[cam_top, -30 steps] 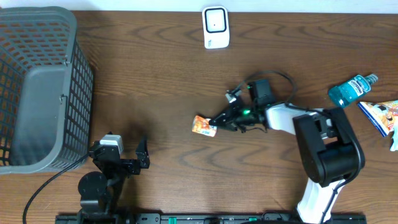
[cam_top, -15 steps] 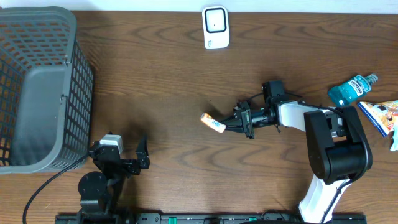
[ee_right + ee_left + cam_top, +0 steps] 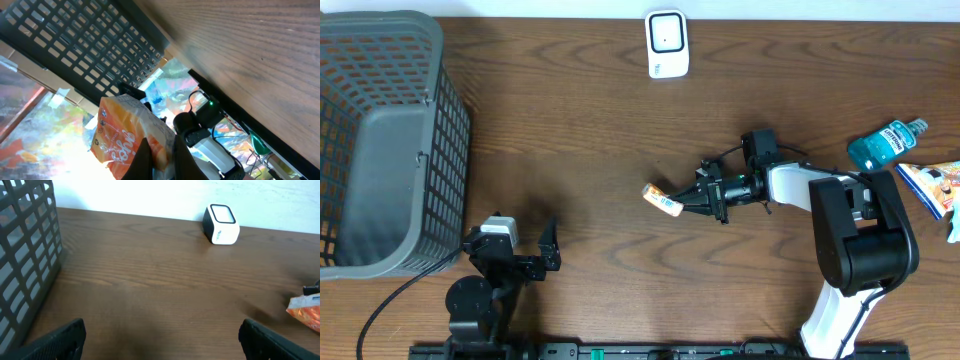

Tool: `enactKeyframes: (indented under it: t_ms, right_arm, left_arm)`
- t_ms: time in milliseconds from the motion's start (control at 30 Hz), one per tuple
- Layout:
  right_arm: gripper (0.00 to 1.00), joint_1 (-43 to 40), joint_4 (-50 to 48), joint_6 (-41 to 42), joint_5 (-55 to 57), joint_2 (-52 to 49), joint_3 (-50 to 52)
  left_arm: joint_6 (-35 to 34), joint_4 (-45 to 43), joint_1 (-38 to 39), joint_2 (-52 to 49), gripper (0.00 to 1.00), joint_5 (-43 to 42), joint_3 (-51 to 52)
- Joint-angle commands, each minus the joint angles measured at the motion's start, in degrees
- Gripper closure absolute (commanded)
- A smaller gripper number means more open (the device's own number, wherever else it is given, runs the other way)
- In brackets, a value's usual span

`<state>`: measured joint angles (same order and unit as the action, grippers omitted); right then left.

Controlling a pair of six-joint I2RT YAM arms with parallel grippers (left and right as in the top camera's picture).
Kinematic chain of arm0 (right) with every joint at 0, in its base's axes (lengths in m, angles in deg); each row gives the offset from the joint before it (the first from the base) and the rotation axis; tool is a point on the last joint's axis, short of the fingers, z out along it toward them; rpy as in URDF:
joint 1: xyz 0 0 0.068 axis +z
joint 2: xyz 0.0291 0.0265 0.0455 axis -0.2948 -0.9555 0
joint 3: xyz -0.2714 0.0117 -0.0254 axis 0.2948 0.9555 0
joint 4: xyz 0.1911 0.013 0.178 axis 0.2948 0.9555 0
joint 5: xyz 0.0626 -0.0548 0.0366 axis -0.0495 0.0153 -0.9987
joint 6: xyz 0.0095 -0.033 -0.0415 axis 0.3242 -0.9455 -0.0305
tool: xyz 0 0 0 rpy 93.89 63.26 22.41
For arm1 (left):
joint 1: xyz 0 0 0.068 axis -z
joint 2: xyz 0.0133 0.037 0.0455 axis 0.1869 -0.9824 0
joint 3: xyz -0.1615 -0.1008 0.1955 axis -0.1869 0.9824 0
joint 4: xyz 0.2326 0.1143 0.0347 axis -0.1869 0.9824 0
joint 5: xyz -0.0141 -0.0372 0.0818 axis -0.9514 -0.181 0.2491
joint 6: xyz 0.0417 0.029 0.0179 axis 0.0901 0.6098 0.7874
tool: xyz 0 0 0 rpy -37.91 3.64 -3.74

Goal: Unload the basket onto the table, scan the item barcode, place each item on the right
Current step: 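Lift and rotate the tissue pack, carrying it toward the scanner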

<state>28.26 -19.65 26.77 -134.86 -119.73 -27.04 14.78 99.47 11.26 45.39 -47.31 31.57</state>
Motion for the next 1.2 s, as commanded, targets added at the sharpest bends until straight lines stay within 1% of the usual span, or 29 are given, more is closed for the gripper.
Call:
enactKeyframes:
  t_ms: [0,900,967,1033,1100,1167]
  right_arm:
    - [0.98,-0.2,0.2,-1.7,-0.8,0.0,0.3]
    - [0.99,-0.2,0.2,-1.7,-0.1,0.0,0.3]
    - [0.99,-0.2,-0.1,-4.5,2.1,0.0,0.3]
    - [0.99,-0.2,-1.9,-9.8,5.0,0.0,0.3]
    - [0.99,-0.2,-3.9,-17.6,8.1,0.0,0.3]
    - [0.99,-0.2,-3.4,-21.5,7.2,0.0,0.3]
  left_arm:
    - [0.3,0.0,0.2,0.2,0.02,-0.3,-0.7]
    - [0.3,0.0,0.2,0.2,0.02,-0.3,-0.7]
    - [0.3,0.0,0.2,0.2,0.02,-0.3,-0.7]
    - [0.3,0.0,0.2,0.2,0.02,-0.3,-0.7]
    - [0.3,0.0,0.2,0.2,0.02,-0.3,-0.7]
    - [0.3,0.0,0.2,0.2,0.02,-0.3,-0.7]
